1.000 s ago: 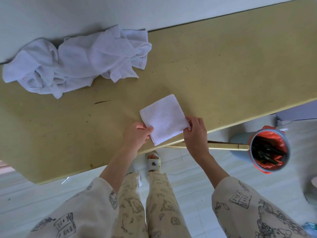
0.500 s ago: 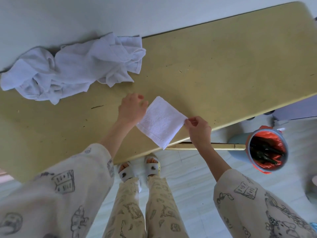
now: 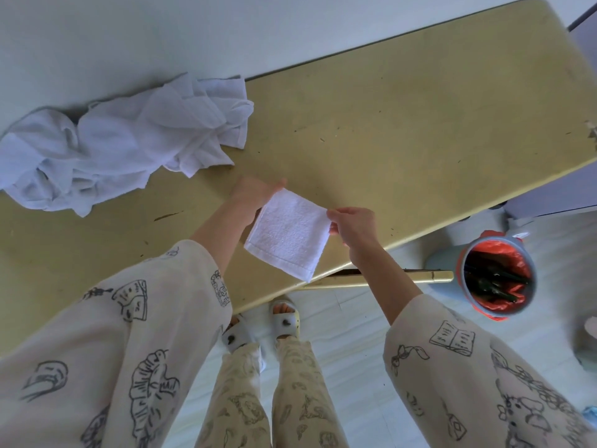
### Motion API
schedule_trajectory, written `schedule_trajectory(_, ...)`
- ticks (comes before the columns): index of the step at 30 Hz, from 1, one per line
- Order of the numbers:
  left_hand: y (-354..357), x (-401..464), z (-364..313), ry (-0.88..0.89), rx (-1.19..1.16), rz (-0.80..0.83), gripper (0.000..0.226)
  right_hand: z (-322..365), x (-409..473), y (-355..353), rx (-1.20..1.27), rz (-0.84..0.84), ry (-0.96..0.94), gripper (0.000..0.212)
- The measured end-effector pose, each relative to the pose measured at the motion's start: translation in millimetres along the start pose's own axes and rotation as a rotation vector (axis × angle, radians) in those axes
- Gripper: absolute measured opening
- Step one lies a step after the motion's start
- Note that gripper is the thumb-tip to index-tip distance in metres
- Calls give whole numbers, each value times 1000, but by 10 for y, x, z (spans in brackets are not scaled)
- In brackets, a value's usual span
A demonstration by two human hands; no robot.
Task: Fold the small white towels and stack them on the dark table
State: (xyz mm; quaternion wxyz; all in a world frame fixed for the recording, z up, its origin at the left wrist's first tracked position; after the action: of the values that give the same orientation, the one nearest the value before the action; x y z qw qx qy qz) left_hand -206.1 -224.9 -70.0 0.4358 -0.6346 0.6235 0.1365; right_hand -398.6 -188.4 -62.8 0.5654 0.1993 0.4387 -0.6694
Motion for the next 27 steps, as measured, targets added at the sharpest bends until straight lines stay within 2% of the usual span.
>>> schedule_trajectory(2,-41,34,21,-42,-95,-32,43,39,17,-10,5,-1,8,8)
schedule_trajectory(5,-111,21,21,-47,-165,-24,25,155,7,-62,33,5,-25,11)
schedule_trajectory(10,-391,-127,-47,5,-274,29,20,514,-125,-86,68,45,-174,11)
schedule_trajectory(14,-763,-330,-330,135,-324,-2,18,957,-300,-90,57,45,-326,10)
schedule_trajectory(20,-1177,-761,-711,346,-289,-228,25,1455,-686,-115,56,-4,-669,13)
schedule_trajectory(22,-1133,-842,-522,375,-166,-271,31,1337,-772,-92,-22,-31,-752,10)
schedule_trajectory(24,-986,-863,-111,336,-134,-265,18,991,-745,-24,-123,-50,-765,8)
schedule_trajectory(27,-600,-913,642,169,-95,-113,26,252,-557,142,-302,24,-608,10)
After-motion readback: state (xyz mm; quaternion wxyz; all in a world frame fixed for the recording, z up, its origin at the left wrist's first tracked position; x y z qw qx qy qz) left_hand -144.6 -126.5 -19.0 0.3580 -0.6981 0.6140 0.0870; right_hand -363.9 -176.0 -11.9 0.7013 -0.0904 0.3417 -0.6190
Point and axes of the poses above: each hand's wrist, its own x-axis towards the middle knuckle, its own y-axis out of the palm, z = x × y, the point moved 5 cm from there along x, towards the middle knuckle, and after that the axes turned 6 degrees about y, right-handed, at the moved point
